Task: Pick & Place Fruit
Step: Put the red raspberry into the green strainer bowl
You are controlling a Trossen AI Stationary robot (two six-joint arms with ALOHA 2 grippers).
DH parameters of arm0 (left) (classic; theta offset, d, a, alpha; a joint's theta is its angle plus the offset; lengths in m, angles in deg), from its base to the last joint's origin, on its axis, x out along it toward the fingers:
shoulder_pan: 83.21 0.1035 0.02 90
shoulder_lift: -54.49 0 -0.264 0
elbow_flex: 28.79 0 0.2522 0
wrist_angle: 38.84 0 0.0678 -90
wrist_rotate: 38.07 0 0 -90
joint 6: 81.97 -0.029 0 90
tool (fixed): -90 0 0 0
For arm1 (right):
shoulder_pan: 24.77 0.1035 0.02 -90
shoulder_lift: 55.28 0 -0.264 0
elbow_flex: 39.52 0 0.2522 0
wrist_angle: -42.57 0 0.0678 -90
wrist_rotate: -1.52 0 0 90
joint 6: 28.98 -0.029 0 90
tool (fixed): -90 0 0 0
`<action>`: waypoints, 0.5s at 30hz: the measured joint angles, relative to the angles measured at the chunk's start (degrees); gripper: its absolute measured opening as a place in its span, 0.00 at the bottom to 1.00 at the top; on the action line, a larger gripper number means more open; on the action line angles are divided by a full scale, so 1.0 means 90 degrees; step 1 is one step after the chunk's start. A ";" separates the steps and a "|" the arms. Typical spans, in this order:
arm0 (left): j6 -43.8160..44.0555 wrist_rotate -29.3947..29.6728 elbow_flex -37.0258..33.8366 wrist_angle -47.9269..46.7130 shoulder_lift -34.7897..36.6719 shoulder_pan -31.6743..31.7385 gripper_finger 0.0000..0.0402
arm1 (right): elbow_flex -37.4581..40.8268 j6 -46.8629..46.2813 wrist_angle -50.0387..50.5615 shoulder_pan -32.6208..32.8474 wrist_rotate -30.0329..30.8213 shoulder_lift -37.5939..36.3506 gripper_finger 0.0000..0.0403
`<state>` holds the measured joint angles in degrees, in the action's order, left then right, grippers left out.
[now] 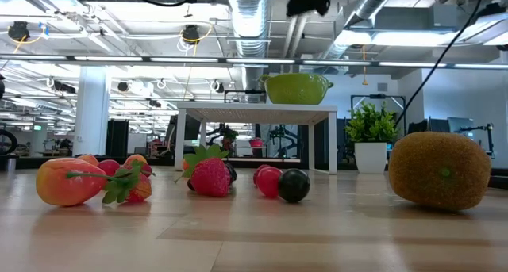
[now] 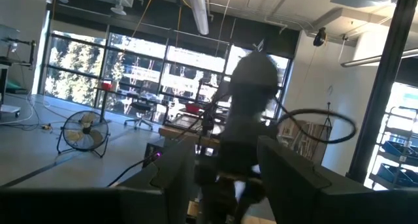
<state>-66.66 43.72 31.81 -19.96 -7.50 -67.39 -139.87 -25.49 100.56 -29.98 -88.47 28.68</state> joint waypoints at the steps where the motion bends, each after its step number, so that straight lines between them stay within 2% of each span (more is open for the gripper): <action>1: 0.0000 0.0000 -0.0001 0.0000 0.0000 0.0000 0.40 | 0.0000 -0.0053 -0.0016 0.0164 0.0002 -0.0068 0.27; 9: 0.0000 0.0001 -0.0001 0.0000 0.0000 0.0000 0.40 | -0.0002 -0.0743 -0.0272 0.1307 0.0002 -0.0224 0.19; 15: 0.0000 0.0000 -0.0001 0.0000 0.0000 0.0000 0.40 | 0.0000 -0.1154 -0.0362 0.1973 0.0077 0.0111 0.16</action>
<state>-66.66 43.72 31.80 -19.96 -7.50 -67.39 -139.87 -35.87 97.30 -12.23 -87.77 29.68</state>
